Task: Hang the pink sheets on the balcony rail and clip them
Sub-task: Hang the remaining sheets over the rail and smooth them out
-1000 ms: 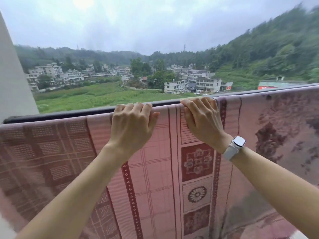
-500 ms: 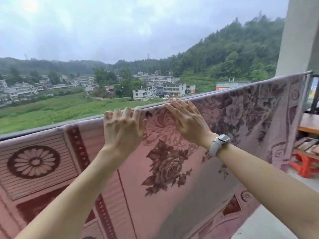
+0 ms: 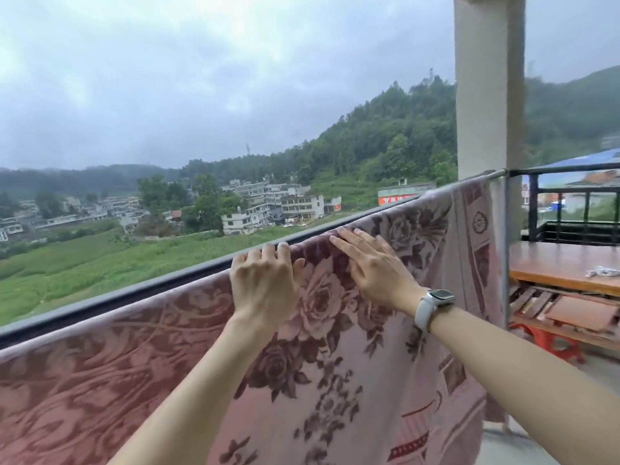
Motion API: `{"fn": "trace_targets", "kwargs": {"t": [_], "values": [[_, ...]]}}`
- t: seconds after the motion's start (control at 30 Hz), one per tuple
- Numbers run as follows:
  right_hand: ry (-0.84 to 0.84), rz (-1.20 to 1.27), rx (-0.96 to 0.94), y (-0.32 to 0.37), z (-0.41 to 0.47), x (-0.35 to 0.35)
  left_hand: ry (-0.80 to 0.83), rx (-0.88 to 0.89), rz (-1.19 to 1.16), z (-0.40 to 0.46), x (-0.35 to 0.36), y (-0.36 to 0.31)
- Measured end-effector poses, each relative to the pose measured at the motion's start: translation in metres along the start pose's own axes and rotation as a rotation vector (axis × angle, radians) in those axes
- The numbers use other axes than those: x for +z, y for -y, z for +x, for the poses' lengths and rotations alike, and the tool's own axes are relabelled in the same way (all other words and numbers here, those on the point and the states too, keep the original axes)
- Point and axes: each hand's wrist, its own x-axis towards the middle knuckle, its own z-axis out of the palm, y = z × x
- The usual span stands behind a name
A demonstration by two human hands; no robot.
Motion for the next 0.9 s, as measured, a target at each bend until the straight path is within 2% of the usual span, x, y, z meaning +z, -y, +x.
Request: {"fn": "trace_targets", "kwargs": {"t": [0.1, 0.23, 0.37, 0.5, 0.6, 0.77, 0.9], "values": [[0.005, -0.029, 0.009, -0.082, 0.010, 0.003, -0.007, 0.022, -0.043, 0.053, 0.035, -0.067], [-0.085, 0.008, 0.069, -0.197, 0.032, -0.003, -0.001, 0.090, -0.152, 0.128, 0.075, -0.159], [-0.209, 0.086, 0.240, -0.319, 0.041, -0.021, -0.006, 0.128, -0.250, 0.202, 0.113, -0.255], [-0.205, 0.121, 0.428, -0.433, 0.043, -0.033, 0.062, 0.226, -0.329, 0.270, 0.150, -0.352], [-0.194, 0.193, 0.505, -0.507, 0.050, -0.033, 0.065, 0.222, -0.326, 0.308, 0.182, -0.410], [-0.112, 0.379, 0.493, -0.621, 0.075, -0.020, -0.076, 0.148, -0.369, 0.362, 0.238, -0.506], [-0.107, 0.381, 0.305, -0.703, 0.088, -0.013, -0.213, -0.021, -0.350, 0.390, 0.280, -0.587]]}}
